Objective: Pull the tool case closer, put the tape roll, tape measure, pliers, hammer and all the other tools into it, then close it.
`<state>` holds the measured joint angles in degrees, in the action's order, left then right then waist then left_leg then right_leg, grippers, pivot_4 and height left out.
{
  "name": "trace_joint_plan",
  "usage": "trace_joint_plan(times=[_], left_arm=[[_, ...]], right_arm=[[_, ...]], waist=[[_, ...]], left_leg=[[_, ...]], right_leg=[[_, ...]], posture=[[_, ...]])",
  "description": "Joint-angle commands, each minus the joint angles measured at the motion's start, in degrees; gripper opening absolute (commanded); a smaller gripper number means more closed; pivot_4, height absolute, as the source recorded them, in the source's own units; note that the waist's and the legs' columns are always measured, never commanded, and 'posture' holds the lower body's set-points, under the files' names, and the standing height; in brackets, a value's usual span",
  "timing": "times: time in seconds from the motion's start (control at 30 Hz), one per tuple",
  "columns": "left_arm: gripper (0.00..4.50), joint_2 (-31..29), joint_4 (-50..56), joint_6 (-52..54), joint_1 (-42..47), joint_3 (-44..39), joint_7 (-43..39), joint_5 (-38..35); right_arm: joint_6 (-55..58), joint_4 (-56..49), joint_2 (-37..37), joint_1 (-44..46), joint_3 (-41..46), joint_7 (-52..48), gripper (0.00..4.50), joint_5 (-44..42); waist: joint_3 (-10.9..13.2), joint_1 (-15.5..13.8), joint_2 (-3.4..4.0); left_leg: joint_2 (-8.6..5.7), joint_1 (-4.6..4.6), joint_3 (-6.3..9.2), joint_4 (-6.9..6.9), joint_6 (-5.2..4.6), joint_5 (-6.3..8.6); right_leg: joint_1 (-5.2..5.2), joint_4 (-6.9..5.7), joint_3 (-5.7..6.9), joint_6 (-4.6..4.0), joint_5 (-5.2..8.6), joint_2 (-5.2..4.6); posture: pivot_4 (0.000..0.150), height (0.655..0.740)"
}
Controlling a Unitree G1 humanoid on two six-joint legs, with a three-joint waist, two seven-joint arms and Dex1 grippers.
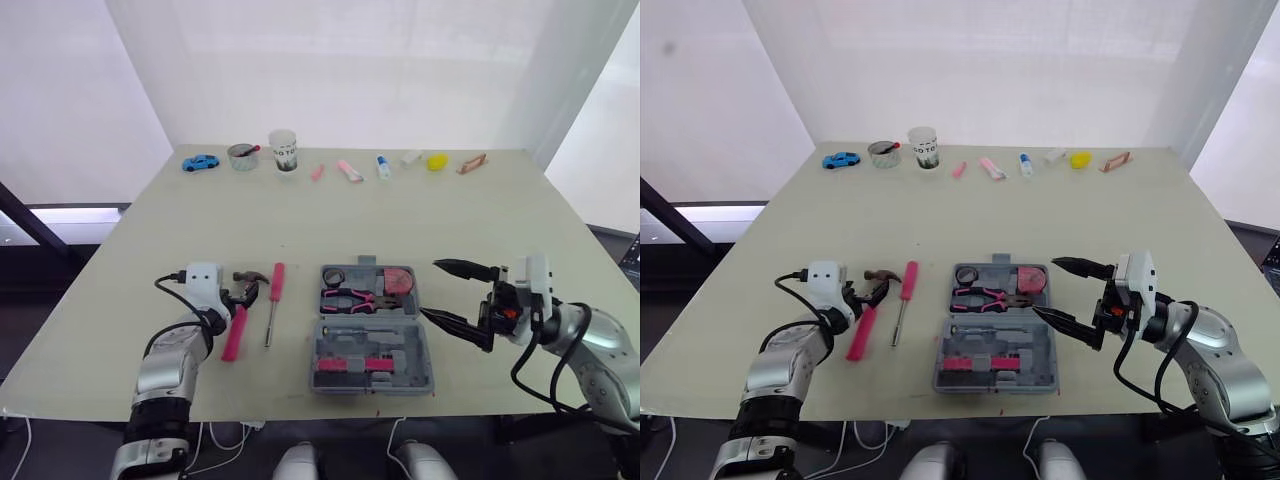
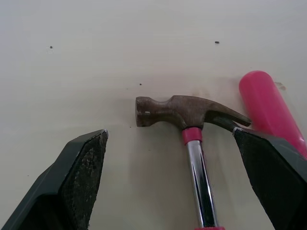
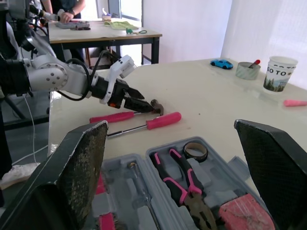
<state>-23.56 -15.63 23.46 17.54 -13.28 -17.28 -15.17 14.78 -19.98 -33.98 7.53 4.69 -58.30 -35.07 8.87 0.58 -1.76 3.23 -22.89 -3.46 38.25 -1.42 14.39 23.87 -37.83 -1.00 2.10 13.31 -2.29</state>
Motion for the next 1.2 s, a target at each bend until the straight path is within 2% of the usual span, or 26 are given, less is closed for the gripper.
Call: trace_joint_plan(times=[0.03, 0.77, 0.87, 0.97, 1.0, 1.03, 1.13, 1.2], left_arm=[[2.82, -0.08, -0.72, -1.21, 1.33, 0.87, 0.63, 1.76], [2.82, 5.18, -9.33, -4.24, 4.32, 0.19, 5.29, 3.95], [2.07, 4.77, -11.15, -4.96, 4.99, 0.32, 4.32, 3.96], [0.92, 3.90, -13.47, -5.39, 6.14, 1.09, 2.74, 4.58], [0.83, 3.75, -13.98, -5.55, 6.40, 1.25, 2.36, 4.79], [0.44, 3.67, -14.53, -5.70, 6.73, 1.27, 2.17, 4.91], [0.11, 3.66, -16.28, -6.23, 7.87, 1.08, 1.84, 4.96], [0.11, 3.73, -16.94, -6.52, 8.30, 1.06, 1.72, 5.05]], right_arm=[[-0.31, -0.87, -0.44, 1.25, 0.80, -0.20, 4.50, -0.69], [0.71, -0.07, -0.74, 2.96, 0.74, -1.91, 4.50, -1.40], [0.43, -0.01, -0.32, 3.24, 0.65, -1.51, 4.50, -1.14], [0.31, -0.01, 0.02, 3.37, 0.47, -1.17, 4.50, -0.96], [0.30, 0.00, 0.06, 3.37, 0.43, -1.15, 4.50, -0.91], [0.23, -0.02, 0.12, 3.32, 0.35, -1.14, 4.50, -0.79], [0.24, -0.31, 0.15, 3.14, 0.23, -1.22, 4.50, -0.76], [0.46, -0.62, 0.06, 3.04, 0.18, -1.55, 4.50, -1.08]], waist=[[0.00, 0.00, 0.00], [-0.06, -0.49, 0.11], [-0.09, -0.51, 0.17], [-0.10, -0.51, 0.19], [-0.12, -0.52, 0.21], [-0.13, -0.59, 0.24], [-0.14, -0.69, 0.25], [-0.14, -0.87, 0.25]], left_leg=[[0.00, 0.00, 0.00, 0.00, 0.00, 0.00], [-0.03, 0.12, 0.09, 0.01, 0.00, 0.00], [-0.04, 0.13, 0.10, 0.01, 0.00, 0.00], [-0.04, 0.14, 0.10, 0.01, 0.00, -0.01], [-0.04, 0.14, 0.10, 0.02, 0.00, -0.01], [-0.04, 0.15, 0.10, 0.02, 0.00, -0.01], [-0.04, 0.16, 0.17, 0.03, -0.01, -0.01], [-0.04, 0.16, 0.18, 0.03, -0.01, -0.01]], right_leg=[[0.00, 0.00, 0.00, 0.00, 0.00, 0.00], [-0.13, -0.02, 0.08, 0.00, 0.00, -0.01], [-0.15, -0.02, 0.09, 0.00, 0.00, -0.01], [-0.16, -0.02, 0.09, 0.00, -0.01, -0.01], [-0.16, -0.02, 0.09, 0.00, -0.01, -0.01], [-0.17, -0.02, 0.09, 0.00, -0.01, -0.01], [-0.19, -0.04, 0.15, 0.00, -0.01, -0.01], [-0.20, -0.04, 0.16, 0.00, -0.01, 0.00]], posture=[[0.150, 0.7400], [0.150, 0.7400], [0.150, 0.7400], [0.150, 0.7400], [0.150, 0.7400], [0.150, 0.7400], [0.150, 0.7400], [0.150, 0.7400]])
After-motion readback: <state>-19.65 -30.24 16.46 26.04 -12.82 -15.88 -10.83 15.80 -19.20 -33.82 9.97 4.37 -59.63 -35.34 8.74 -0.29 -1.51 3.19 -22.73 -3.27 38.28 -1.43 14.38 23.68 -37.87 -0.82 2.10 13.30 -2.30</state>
